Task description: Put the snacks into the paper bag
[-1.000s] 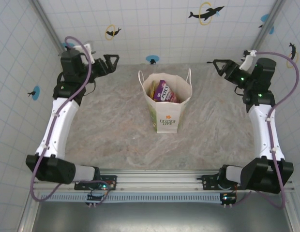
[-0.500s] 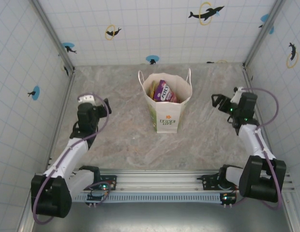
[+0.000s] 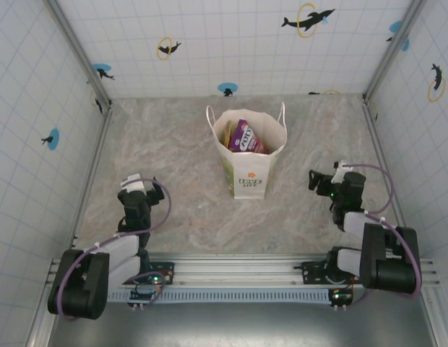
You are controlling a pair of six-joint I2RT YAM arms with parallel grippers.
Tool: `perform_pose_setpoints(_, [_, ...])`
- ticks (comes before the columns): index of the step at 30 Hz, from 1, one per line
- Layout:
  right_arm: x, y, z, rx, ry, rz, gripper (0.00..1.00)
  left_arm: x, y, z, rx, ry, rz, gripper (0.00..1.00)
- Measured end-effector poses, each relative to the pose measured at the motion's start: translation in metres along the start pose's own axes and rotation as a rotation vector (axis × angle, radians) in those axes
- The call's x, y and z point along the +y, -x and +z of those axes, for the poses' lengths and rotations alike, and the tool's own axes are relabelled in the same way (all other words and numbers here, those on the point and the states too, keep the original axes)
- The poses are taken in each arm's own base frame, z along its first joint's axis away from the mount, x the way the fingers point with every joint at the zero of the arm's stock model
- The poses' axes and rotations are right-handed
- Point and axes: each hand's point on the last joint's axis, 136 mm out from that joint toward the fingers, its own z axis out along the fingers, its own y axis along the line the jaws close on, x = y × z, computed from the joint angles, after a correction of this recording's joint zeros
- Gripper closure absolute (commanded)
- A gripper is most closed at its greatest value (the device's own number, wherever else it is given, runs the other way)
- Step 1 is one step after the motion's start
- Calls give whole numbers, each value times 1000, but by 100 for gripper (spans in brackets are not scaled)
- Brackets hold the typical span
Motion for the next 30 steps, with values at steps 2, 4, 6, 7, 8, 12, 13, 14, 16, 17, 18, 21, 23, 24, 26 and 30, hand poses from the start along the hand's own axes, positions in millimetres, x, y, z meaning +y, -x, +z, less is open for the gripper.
perform_pose_setpoints(2, [-3,-11,0,3,-10,-14,2,0,6,2,-27,2,5,2])
perform_pose_setpoints(4, [-3,-21,1,12,-15,-42,2,-2,14,4,-64,1,7,2])
perform_pose_setpoints(6, [0,-25,3,5,-15,-83,2,-3,20,6,-99,1,16,2])
perform_pose_setpoints(7, [2,-25,3,-2,-14,-100,2,-3,22,7,-109,1,21,2])
perform_pose_setpoints(8, [3,-25,4,-9,-16,-115,2,-4,23,8,-118,-1,34,2])
perform_pose_setpoints(12, [0,-27,5,-46,-39,-147,2,-6,36,11,-188,-1,66,2])
perform_pose_setpoints(13, [-3,-30,4,-47,-49,-148,2,-6,36,12,-195,1,68,2])
perform_pose_setpoints(14, [-6,-35,2,-44,-65,-148,2,-5,36,14,-202,6,70,2])
perform_pose_setpoints(16, [-10,-39,0,-48,-86,-148,2,1,31,19,-198,26,67,2])
perform_pose_setpoints(17, [-11,-38,-1,-54,-94,-148,2,4,29,20,-192,40,66,2])
perform_pose_setpoints(18, [-12,-35,-1,-64,-106,-150,2,8,25,21,-179,55,63,2])
perform_pose_setpoints(21, [-12,-28,-1,-93,-116,-157,2,24,18,24,-137,84,27,2])
perform_pose_setpoints(23, [-13,-27,-2,-99,-122,-159,2,32,13,25,-117,104,11,2])
perform_pose_setpoints(24, [-13,-26,-2,-102,-126,-159,2,32,11,25,-107,101,6,2])
perform_pose_setpoints(26, [-14,-26,-2,-103,-132,-159,2,31,7,26,-91,92,3,2])
perform_pose_setpoints(30, [-15,-25,-2,-106,-136,-159,2,29,2,26,-73,81,2,2])
